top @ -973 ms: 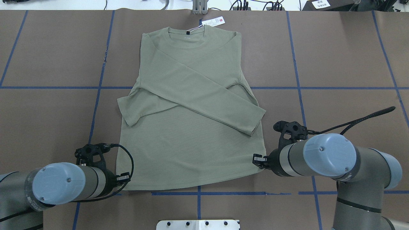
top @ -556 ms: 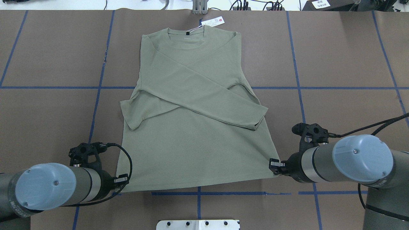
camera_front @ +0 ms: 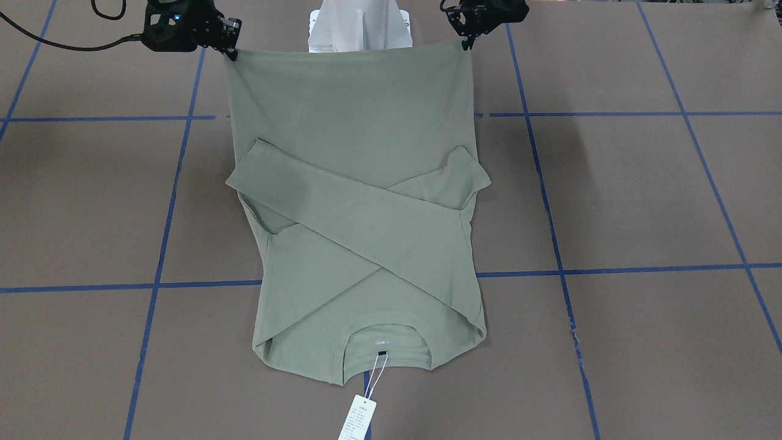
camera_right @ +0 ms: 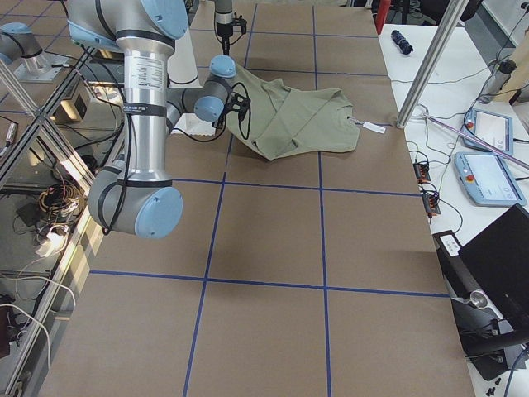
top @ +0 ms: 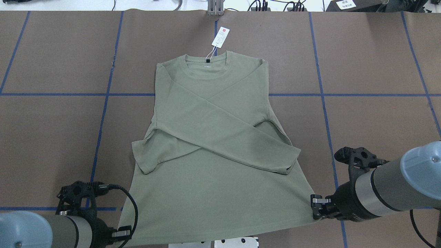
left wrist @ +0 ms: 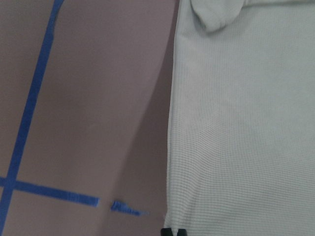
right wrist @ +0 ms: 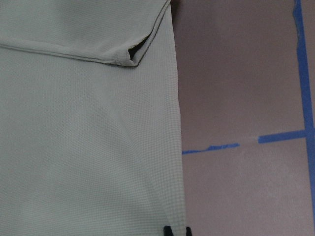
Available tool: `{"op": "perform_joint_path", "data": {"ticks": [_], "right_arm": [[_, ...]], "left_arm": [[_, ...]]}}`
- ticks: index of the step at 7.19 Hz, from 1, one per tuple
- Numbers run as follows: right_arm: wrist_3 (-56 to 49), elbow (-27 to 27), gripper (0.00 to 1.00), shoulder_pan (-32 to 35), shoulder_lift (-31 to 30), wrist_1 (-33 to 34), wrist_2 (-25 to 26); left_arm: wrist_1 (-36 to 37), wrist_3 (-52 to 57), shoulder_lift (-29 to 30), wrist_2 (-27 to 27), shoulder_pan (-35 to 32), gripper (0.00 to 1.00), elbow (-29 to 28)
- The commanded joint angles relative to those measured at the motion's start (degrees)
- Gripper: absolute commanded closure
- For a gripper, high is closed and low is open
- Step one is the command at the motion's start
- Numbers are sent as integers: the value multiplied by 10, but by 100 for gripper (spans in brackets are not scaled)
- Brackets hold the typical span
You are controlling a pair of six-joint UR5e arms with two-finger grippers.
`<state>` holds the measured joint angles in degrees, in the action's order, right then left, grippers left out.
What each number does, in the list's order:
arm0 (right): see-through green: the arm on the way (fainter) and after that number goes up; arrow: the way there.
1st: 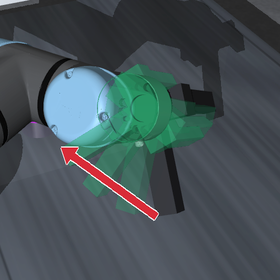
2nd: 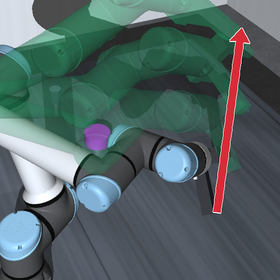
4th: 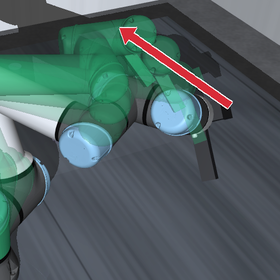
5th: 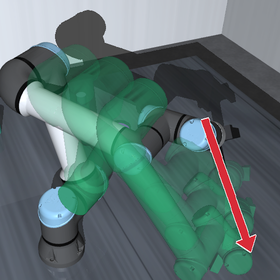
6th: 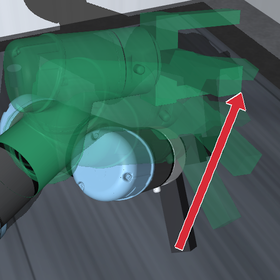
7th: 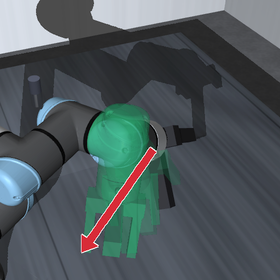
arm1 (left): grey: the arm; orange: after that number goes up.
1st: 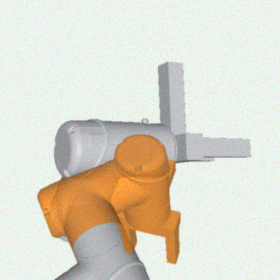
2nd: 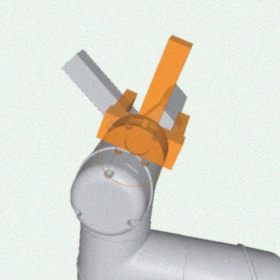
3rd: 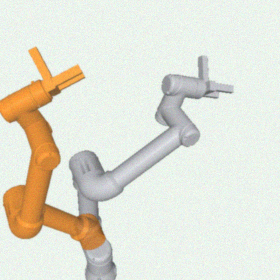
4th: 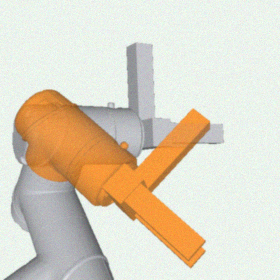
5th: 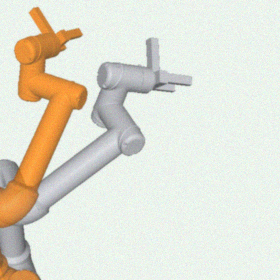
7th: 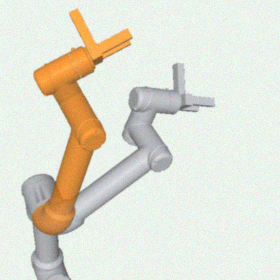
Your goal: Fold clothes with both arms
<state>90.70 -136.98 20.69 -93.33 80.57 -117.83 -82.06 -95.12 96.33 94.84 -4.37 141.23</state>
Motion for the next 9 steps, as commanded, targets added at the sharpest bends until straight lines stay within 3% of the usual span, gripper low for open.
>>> {"op": "perform_joint_path", "data": {"ticks": [1,2,3,5,7,9], "right_arm": [[-6,2,100,31,-1,0,-27],[-9,8,100,61,7,-1,-27],[-9,40,100,98,49,-2,-28],[-11,82,100,162,114,-2,-28],[-12,138,100,227,174,-4,-24],[-56,248,100,289,266,-5,-21]], "left_arm": [[16,2,5,1,9,100,8],[16,15,10,2,-10,100,9],[19,63,20,7,-72,100,4],[18,170,44,74,-204,100,-29],[18,251,109,96,-314,100,-115],[12,257,202,99,-379,100,-227]]}}
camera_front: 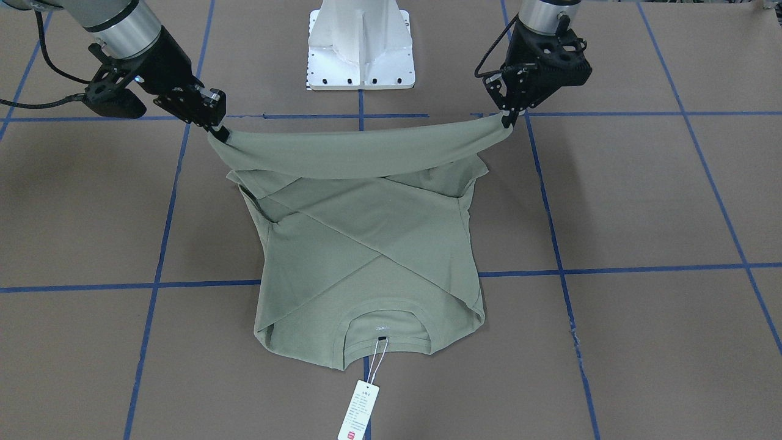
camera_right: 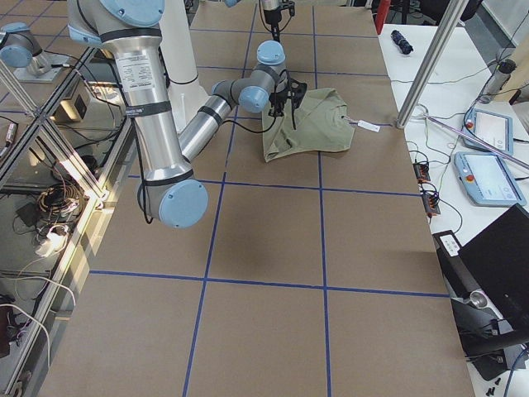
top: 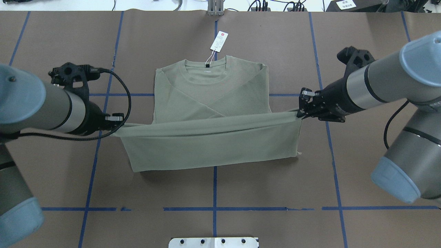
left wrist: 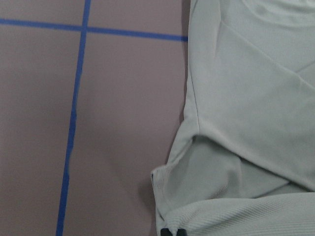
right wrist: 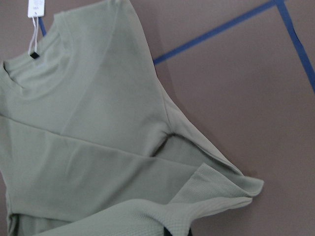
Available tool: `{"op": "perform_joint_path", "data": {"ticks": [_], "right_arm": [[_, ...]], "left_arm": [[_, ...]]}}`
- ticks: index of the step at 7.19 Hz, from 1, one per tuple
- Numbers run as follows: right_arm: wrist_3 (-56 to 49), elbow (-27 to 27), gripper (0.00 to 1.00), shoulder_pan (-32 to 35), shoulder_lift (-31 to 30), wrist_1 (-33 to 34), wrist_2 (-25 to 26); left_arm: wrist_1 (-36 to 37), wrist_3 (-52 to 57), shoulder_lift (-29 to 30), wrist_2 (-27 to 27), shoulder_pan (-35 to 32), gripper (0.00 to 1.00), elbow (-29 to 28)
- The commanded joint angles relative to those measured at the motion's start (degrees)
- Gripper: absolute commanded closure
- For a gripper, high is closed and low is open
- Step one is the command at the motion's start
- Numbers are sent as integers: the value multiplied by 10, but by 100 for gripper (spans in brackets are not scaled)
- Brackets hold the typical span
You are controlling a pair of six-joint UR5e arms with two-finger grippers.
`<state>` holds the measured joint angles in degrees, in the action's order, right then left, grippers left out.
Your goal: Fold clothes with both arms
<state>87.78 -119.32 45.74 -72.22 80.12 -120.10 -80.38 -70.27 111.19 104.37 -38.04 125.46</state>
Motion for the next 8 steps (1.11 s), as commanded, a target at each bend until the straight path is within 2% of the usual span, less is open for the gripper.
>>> {"op": "perform_joint_path", "data": {"ticks": [1,2,3,5,6,8], "right_arm": [[-48,150,100,51,96,-1,6],[-51,233,100,52,150,-2,14],[-50,288,100,52,169,-38,14],[-49,362,100,52,179,-109,15],[-49,399,100,52,202,-115,15],[-49,436,100,52,221,-116,15]], "left_arm": [[-23,9,88,1,-56,100,-136],[-94,9,92,1,-75,100,-198],[-158,10,94,0,-84,100,-253],[-279,7,104,0,-89,100,-355],[-306,5,120,-1,-91,100,-394],[-351,-1,136,-1,-92,100,-453]]}}
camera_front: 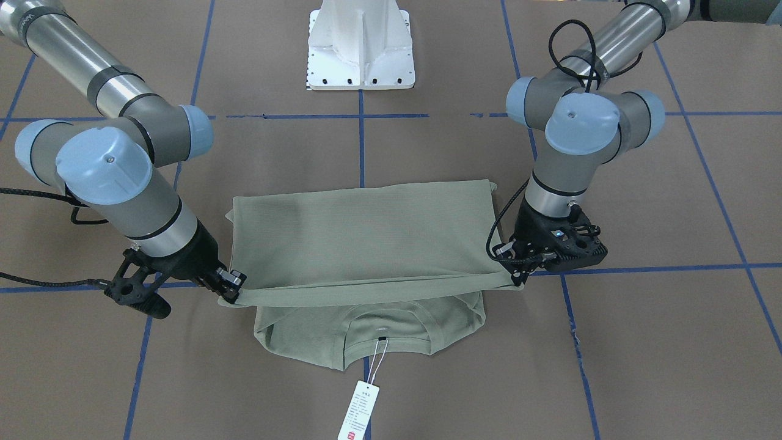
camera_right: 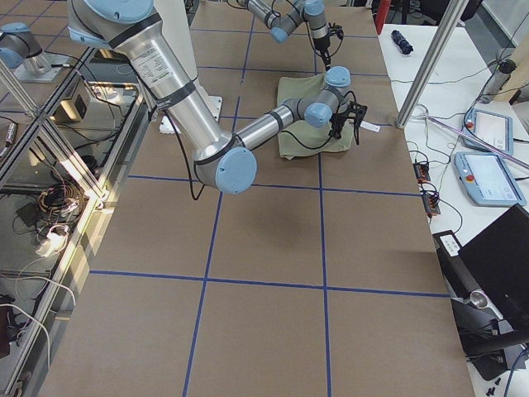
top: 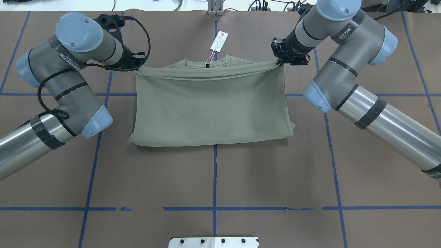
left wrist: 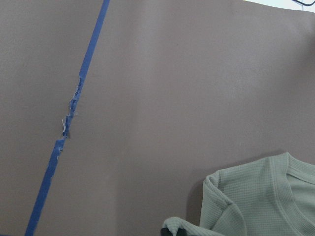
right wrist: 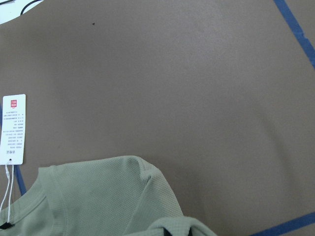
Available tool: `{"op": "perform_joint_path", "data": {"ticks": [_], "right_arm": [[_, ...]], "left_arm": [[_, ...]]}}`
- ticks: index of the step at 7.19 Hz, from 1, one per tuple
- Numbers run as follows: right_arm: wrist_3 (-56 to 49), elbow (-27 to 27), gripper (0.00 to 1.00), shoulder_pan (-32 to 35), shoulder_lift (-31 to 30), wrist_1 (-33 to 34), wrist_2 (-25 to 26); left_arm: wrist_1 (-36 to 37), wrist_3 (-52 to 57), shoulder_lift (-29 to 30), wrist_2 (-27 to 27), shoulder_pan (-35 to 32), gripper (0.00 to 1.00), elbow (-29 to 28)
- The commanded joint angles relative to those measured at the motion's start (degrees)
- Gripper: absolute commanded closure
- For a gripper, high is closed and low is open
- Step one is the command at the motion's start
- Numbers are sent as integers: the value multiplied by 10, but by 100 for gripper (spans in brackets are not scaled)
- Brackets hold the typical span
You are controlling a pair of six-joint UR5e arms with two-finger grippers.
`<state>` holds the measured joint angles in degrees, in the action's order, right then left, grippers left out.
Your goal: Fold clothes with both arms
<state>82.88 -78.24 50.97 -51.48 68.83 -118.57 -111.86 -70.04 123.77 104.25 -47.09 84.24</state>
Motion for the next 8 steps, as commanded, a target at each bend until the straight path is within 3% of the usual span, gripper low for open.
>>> {"op": "perform_joint_path", "data": {"ticks": [1,8], "right_arm": [[0,31,100,0,19,-3,0],[1,63,100,17,21,-38,-3]], "left_arm": [[-55,-8,13,-2,-2,100,-57],[-77,-12,27,-15,-2,100,-98]]}}
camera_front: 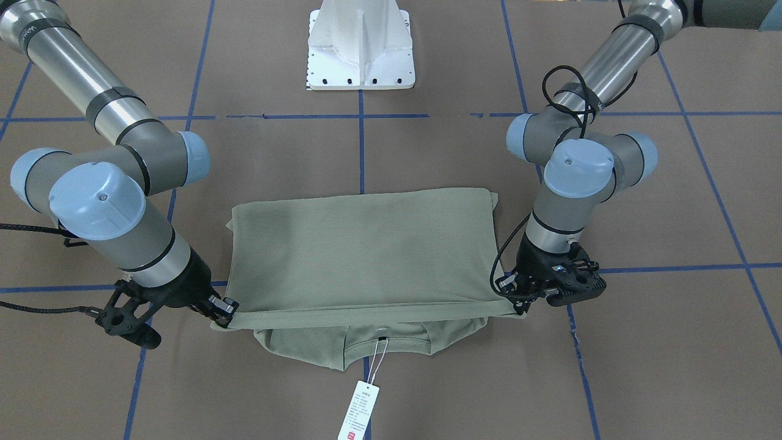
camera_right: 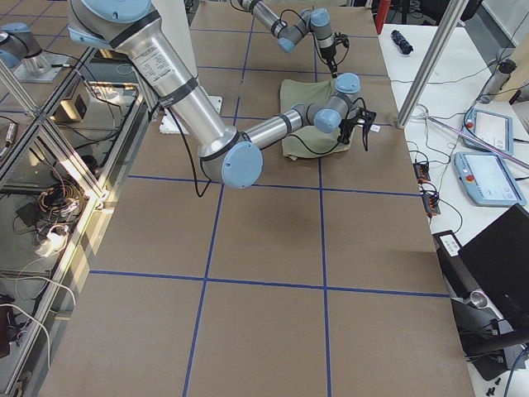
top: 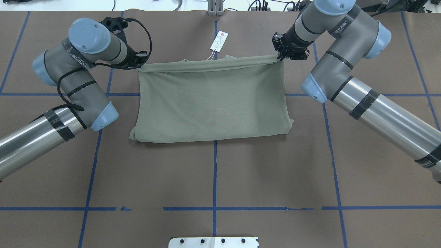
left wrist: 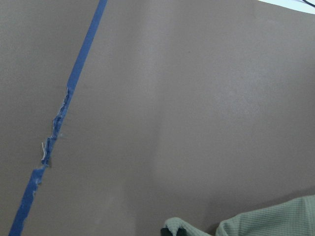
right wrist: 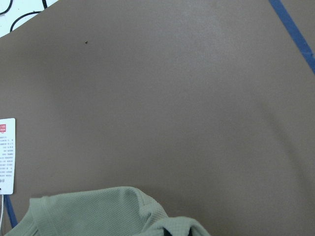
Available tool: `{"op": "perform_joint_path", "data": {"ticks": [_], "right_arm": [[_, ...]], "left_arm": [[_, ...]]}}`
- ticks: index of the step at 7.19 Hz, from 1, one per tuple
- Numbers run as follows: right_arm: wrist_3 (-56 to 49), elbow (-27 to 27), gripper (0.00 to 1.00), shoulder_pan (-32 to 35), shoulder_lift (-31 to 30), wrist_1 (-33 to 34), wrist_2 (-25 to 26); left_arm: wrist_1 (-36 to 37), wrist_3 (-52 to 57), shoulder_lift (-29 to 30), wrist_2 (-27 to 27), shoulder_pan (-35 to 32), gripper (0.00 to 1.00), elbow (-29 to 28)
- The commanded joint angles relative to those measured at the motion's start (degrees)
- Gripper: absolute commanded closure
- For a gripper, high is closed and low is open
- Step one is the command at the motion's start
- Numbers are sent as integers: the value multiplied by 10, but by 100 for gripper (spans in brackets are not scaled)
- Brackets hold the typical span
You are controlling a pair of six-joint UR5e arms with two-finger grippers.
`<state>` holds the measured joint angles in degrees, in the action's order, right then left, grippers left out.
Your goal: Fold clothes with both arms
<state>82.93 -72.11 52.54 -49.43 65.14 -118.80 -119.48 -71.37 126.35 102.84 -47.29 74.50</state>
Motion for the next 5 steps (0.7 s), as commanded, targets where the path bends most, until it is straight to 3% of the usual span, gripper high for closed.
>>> {"op": "perform_joint_path", "data": {"ticks": [1,2,3,4,5], "right_arm": [[0,2,100,1,1,-1,0],[0,2,100,0,1,-1,0],[0,2,60,-2,1,-1,0],[-2,2,1,-7,-1,-2,2],[-2,3,0,-8,-2,-2,1]], "left_arm": [[0,3,6,-1,1,83,-1],[0,5,13,-1,1,43,-1],[0,6,14,-1,1,6,-1],[1,6,14,-1,0,1,-1],[2,7,14,0,-2,1,0]]}}
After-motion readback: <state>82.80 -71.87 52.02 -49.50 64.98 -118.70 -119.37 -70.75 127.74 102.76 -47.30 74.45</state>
